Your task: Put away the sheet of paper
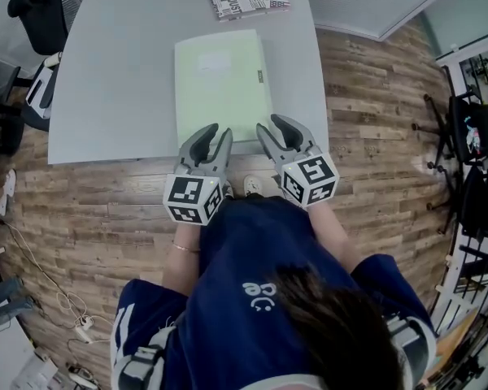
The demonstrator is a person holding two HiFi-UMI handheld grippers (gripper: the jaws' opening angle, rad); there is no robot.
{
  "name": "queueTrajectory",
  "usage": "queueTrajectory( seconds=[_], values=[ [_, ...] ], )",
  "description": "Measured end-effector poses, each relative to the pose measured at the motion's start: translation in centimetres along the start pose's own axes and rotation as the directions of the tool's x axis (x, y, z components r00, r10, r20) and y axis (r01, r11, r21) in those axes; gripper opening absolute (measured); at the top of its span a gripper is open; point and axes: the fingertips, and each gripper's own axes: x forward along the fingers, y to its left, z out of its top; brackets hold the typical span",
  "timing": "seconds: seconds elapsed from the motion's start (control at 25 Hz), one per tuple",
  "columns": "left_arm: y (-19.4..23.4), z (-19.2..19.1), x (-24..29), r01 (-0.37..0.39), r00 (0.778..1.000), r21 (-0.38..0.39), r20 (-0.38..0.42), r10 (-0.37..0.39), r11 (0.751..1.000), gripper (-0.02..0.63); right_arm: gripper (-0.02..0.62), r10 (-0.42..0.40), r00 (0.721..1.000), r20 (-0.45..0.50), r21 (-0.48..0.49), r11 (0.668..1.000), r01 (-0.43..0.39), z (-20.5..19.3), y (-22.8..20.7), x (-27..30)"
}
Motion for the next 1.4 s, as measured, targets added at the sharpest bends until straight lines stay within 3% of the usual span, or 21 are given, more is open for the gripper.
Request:
queueTrajectory(
  seconds=[0.16,0.28,0.52,1.4],
  values=[
    [1.3,-0.1,-0.6,-0.061,0.998,0.009,0.015,0.061,0.998,0.005,0.067,-0.031,1.000,0.000,-0.009,0.999,0.031,0.2,-0.3,0.0],
    [1.5,-0.2,-0.8,-0.072,0.997,0.028,0.017,0.072,0.997,0.005,0.009,-0.057,0.998,0.008,-0.007,0.998,0.057,0.4,-0.4,-0.2],
    [1.5,0.1,-1.0,-0.086,0.996,0.073,0.025,0.085,0.994,0.005,0.008,-0.094,0.996,0.009,-0.032,0.995,0.094,0.2,-0.5,-0.6],
    [0.9,-0.4,-1.5,-0.084,0.996,0.079,0.031,0.082,0.993,0.005,0.008,-0.128,0.991,-0.046,-0.057,0.990,0.126,-1.2,-0.3,-1.2]
  ],
)
